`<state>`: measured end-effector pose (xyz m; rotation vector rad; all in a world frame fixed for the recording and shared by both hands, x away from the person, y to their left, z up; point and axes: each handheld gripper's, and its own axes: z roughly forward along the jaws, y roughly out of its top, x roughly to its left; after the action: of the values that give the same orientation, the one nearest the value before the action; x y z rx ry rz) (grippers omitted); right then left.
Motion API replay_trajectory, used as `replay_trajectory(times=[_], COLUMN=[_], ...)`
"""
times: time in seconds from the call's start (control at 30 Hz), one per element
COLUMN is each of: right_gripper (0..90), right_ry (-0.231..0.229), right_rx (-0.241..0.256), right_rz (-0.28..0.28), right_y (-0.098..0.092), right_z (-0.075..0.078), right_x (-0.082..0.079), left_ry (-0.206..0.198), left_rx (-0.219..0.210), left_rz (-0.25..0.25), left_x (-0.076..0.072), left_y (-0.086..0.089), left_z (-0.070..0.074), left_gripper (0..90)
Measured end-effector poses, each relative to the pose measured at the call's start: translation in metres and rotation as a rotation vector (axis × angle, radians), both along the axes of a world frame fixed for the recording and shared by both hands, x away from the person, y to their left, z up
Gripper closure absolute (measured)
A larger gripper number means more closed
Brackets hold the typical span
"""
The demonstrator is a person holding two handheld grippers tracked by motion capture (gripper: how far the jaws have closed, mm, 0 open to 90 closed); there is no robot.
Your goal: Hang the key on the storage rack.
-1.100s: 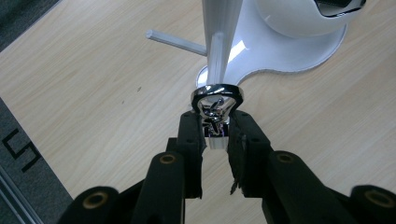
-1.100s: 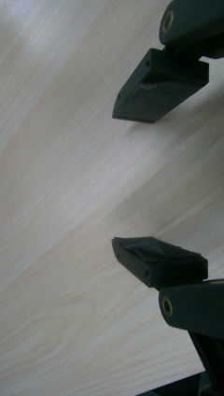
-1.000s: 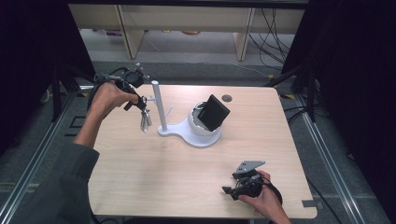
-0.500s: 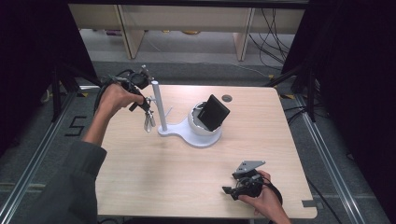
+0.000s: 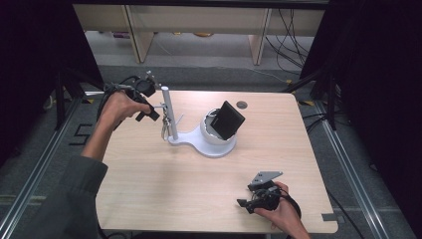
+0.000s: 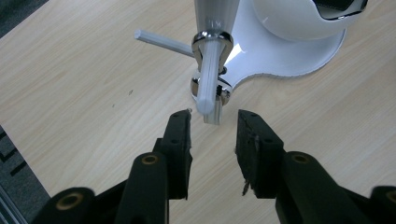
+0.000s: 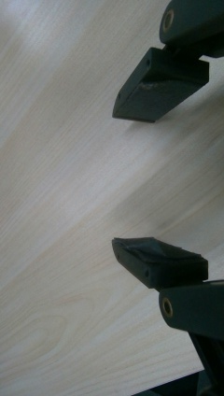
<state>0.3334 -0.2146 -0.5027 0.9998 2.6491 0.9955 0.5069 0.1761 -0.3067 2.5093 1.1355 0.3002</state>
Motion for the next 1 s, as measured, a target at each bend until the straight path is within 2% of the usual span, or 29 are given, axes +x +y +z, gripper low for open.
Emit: replay_trajectory(times=[0.03,0.1,0.2,0.27,0.37,0.43,0.5,0.53,0.57,0.63,0.7,0.73,0.87,1.0], right_gripper=[32.1,31.9,31.8,31.8,31.7,31.7,31.6,31.6,31.6,31.6,31.6,31.6,31.5,31.5], right_ry=[-0.006,-0.016,0.003,0.017,0.001,0.025,-0.011,0.013,0.012,0.023,-0.008,0.008,0.001,-0.006], right_rx=[-0.010,0.000,0.008,-0.007,-0.005,0.007,0.016,0.025,0.005,0.009,0.020,0.008,0.005,0.021], right_rz=[0.010,0.003,-0.018,-0.031,-0.022,-0.038,-0.034,-0.037,-0.033,-0.040,-0.039,-0.034,-0.032,-0.042], right_y=[-0.001,0.000,0.000,-0.001,-0.002,-0.001,-0.001,-0.001,-0.003,-0.003,-0.003,-0.003,-0.003,-0.003], right_z=[0.001,0.000,0.001,0.003,0.003,0.003,0.002,0.003,0.004,0.004,0.002,0.004,0.003,0.002], right_x=[0.001,0.001,0.000,-0.001,0.000,-0.002,0.000,-0.001,0.000,-0.001,0.001,0.000,0.001,0.001], left_ry=[-0.004,-0.005,-0.013,-0.013,-0.019,-0.030,-0.020,-0.029,-0.035,-0.036,-0.044,-0.048,-0.047,-0.049], left_rx=[-0.002,-0.002,-0.020,-0.023,-0.057,-0.061,-0.068,-0.064,-0.063,-0.068,-0.069,-0.070,-0.075,-0.082], left_rz=[-0.002,-0.003,-0.007,-0.007,-0.005,-0.005,-0.020,-0.023,-0.025,-0.035,-0.041,-0.043,-0.055,-0.090], left_x=[-0.001,-0.003,-0.008,-0.011,-0.016,-0.020,-0.025,-0.027,-0.029,-0.035,-0.039,-0.042,-0.056,-0.068], left_y=[0.001,0.003,0.005,0.006,0.008,0.008,0.008,0.008,0.008,0.008,0.009,0.010,0.011,0.011], left_z=[-0.001,-0.002,-0.003,-0.003,-0.003,-0.003,-0.005,-0.005,-0.006,-0.008,-0.011,-0.012,-0.017,-0.023], left_gripper=[64.0,62.9,61.5,58.7,55.3,52.7,50.4,49.8,48.7,46.1,45.4,44.7,42.2,40.0])
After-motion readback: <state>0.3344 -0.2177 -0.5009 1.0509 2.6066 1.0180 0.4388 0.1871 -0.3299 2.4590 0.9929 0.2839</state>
